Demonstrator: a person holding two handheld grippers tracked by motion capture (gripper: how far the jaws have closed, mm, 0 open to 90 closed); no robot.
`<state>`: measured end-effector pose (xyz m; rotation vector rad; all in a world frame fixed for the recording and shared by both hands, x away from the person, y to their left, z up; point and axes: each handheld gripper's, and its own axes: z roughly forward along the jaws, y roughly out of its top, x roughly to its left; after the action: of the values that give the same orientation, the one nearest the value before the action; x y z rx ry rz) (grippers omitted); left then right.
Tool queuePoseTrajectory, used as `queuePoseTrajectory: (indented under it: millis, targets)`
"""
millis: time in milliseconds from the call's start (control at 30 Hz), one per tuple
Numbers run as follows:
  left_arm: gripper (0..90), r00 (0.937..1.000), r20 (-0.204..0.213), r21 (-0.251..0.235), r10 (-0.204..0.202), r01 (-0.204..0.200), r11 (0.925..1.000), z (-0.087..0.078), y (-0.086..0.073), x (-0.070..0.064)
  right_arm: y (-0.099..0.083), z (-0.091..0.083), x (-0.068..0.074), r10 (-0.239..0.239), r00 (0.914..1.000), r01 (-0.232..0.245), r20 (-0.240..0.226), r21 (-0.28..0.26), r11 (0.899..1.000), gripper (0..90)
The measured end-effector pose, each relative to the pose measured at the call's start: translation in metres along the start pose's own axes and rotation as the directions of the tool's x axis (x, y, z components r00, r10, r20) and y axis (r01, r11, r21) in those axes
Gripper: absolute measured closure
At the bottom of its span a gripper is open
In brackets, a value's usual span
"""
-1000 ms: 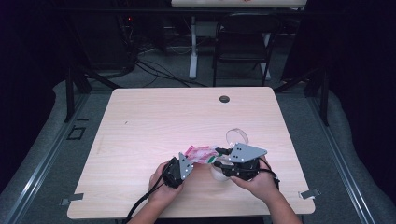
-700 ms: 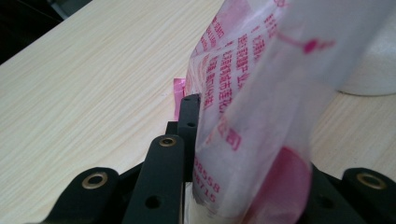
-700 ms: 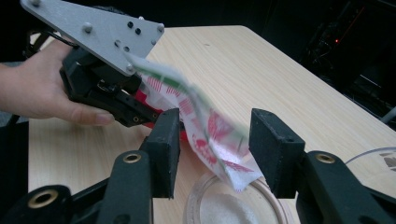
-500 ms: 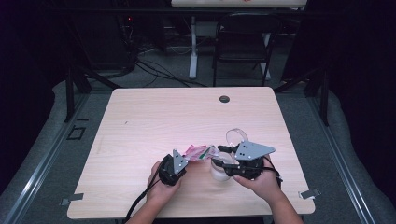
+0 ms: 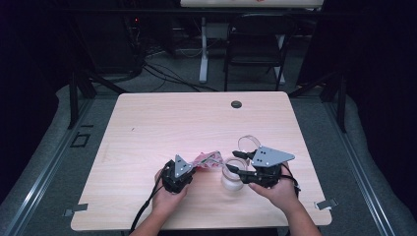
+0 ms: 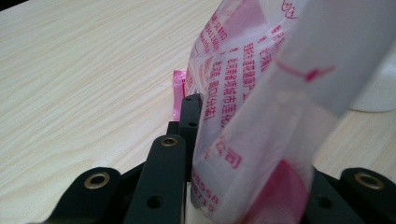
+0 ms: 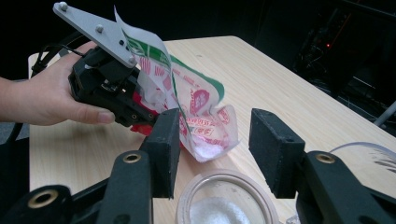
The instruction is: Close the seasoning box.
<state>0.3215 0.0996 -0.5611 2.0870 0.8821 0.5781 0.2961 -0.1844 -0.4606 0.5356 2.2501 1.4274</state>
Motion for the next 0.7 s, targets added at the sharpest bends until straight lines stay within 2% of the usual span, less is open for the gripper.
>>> queuePoseTrajectory:
  millis: [167,333,400,700]
  targets:
    - [79.3,0.9991,0.026,-0.014,-0.033,0.034,0.9993,-0.001,0.0,0.007,-0.001,-0.001,-0.002,0.006,0.9999,-0.006,0.012,-0.005,1.0,53.3]
    - [80.3,0.998,0.034,-0.032,-0.052,0.054,0.9981,-0.004,0.0,0.013,-0.001,-0.003,-0.003,0.01,0.9998,-0.01,0.017,-0.003,1.0,53.7]
    - [80.6,0.9963,0.043,-0.044,-0.075,0.076,0.9961,-0.005,0.001,0.017,-0.001,-0.003,-0.003,0.012,0.9998,-0.012,0.019,-0.005,1.0,53.8]
    - [82.4,0.9941,0.033,-0.063,-0.103,0.105,0.9924,-0.013,-0.001,0.031,-0.002,-0.002,-0.004,0.015,0.9996,-0.015,0.024,0.0,1.0,54.0]
